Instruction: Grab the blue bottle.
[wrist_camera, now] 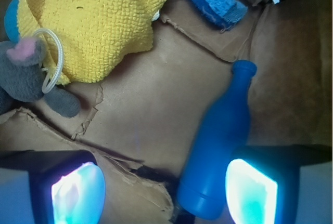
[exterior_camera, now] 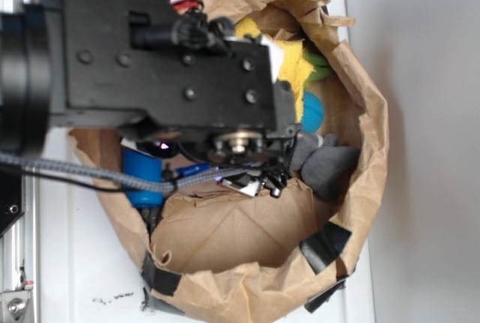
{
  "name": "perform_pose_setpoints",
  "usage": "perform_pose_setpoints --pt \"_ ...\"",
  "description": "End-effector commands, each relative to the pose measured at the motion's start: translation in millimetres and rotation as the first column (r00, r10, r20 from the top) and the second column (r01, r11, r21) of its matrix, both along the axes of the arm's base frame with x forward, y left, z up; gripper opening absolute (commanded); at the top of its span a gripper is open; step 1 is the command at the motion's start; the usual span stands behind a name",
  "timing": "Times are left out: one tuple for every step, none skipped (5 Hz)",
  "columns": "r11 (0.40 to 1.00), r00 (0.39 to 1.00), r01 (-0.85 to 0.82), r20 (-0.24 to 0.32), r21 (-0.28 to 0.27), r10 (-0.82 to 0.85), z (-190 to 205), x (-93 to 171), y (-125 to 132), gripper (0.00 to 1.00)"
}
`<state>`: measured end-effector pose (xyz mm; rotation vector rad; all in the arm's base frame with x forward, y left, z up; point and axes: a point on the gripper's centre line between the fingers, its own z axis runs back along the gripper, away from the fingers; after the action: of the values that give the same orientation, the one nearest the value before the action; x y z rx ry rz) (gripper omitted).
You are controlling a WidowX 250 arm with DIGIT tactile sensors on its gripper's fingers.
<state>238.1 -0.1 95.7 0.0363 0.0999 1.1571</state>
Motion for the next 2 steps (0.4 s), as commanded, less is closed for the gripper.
perform_pose_setpoints --pt "0.993 0.996 -0.084 -0.017 0.081 0.085 -12.7 -1.7 25.9 1.0" --pt "0.993 0.996 -0.076 -0.033 0.09 0.079 -18.0 -12.5 34.1 1.0"
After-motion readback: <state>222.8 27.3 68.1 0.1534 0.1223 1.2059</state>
